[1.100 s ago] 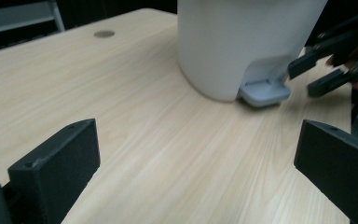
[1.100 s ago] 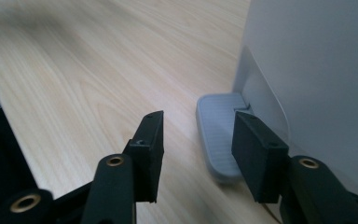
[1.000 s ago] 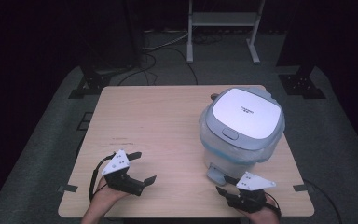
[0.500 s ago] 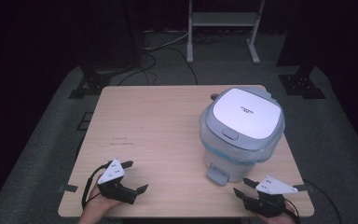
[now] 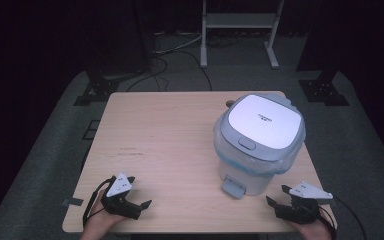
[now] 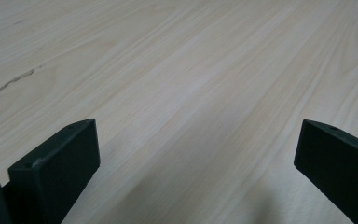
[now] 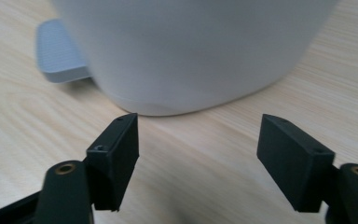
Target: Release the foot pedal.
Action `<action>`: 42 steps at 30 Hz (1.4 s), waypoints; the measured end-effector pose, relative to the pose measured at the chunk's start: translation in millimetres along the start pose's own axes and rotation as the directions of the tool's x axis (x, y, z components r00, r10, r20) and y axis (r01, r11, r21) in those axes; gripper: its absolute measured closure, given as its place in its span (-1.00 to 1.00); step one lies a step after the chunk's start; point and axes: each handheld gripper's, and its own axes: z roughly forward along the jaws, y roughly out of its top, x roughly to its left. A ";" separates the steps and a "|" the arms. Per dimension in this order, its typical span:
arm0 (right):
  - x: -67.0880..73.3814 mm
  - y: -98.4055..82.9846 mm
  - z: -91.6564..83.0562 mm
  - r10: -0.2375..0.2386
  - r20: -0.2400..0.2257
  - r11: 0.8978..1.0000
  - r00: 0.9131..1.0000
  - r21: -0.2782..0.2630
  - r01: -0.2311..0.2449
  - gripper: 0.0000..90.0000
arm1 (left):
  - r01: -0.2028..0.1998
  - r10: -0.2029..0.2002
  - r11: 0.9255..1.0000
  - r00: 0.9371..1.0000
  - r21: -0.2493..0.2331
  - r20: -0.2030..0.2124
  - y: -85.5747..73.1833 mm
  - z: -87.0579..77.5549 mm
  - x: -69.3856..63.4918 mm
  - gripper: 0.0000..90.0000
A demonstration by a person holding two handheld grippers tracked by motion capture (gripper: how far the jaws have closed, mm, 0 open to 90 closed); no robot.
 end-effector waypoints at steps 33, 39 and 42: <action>-36.4 -3.9 23.8 0.047 0.065 0.995 0.997 0.085 -0.052 -0.71 | 0.031 -0.033 0.993 0.999 0.111 0.012 -7.7 9.4 8.1 -1.00; -37.5 -2.6 25.4 0.046 0.059 0.995 0.997 0.087 -0.051 -0.72 | 0.031 -0.033 0.993 0.999 0.112 0.011 -7.6 9.5 8.2 -1.00; -37.7 -2.6 25.5 0.045 0.060 0.995 0.997 0.086 -0.050 -0.73 | 0.034 -0.036 0.993 0.999 0.110 0.010 -7.4 9.9 8.2 -1.00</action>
